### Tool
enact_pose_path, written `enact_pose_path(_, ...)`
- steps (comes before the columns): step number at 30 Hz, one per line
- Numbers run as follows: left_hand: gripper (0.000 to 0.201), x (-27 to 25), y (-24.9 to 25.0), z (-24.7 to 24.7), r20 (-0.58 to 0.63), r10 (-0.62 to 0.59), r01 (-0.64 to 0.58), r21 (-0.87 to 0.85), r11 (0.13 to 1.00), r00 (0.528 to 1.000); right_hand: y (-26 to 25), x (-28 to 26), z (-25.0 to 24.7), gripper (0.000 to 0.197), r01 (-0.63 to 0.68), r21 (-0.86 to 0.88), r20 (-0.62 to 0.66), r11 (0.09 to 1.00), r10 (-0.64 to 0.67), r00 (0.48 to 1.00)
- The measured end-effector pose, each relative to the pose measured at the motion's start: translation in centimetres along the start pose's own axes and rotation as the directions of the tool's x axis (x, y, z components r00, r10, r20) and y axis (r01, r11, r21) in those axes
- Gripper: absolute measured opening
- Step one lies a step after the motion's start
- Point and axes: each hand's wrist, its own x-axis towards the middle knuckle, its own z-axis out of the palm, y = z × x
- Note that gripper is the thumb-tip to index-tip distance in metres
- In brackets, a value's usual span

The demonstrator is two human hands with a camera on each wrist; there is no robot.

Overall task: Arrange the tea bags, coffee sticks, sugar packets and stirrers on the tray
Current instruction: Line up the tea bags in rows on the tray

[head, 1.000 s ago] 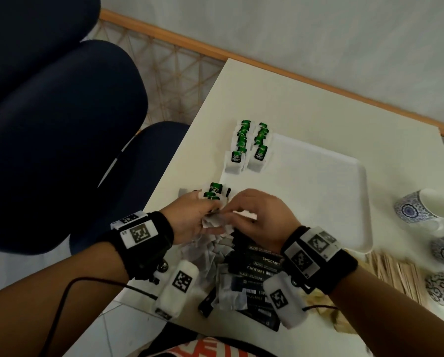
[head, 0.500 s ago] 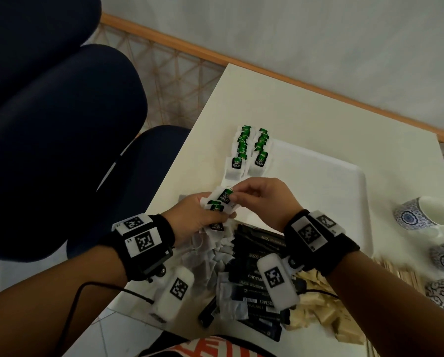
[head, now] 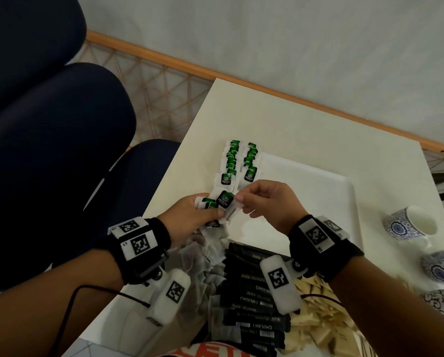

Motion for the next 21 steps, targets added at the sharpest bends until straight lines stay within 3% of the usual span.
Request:
enact_pose_path(2,0.021,0.4,0.3,0.1,0.017,-0.001,0.002,-0.026,1.000,1.000,0.0,0.4,-0.4,0.010,0.041,-0.012,-0.018,0.999,-0.041,0.999)
enact_pose_path(5,0.017,1.2,0.9,0.4,0.030,0.003,-0.003,-0.005,1.000,1.000,0.2,0.9,-0.7,0.024,0.161,-0.167,0.001,0.973,-0.163,0.987)
enact_pose_path(10,0.011,2.1,1.8,0.7,0.097,-0.025,0.024,0.009,1.000,0.995,0.2,2.1,-0.6,0.027,0.292,-0.442,0.104,0.848,-0.275,0.956)
enact_pose_path(15,0.009,3.2,1.8,0.3,0.079,-0.072,0.070,0.027,0.997,0.994,0.8,3.0,-0.7,0.037,0.187,-0.370,0.045,0.910,-0.183,0.982)
enact_pose_path(21,0.011,3.6,0.9,-0.2,0.045,-0.094,0.089,0.103,0.991,0.995,1.7,3.2,-0.9,0.031,0.204,-0.433,0.090,0.878,-0.183,0.979)
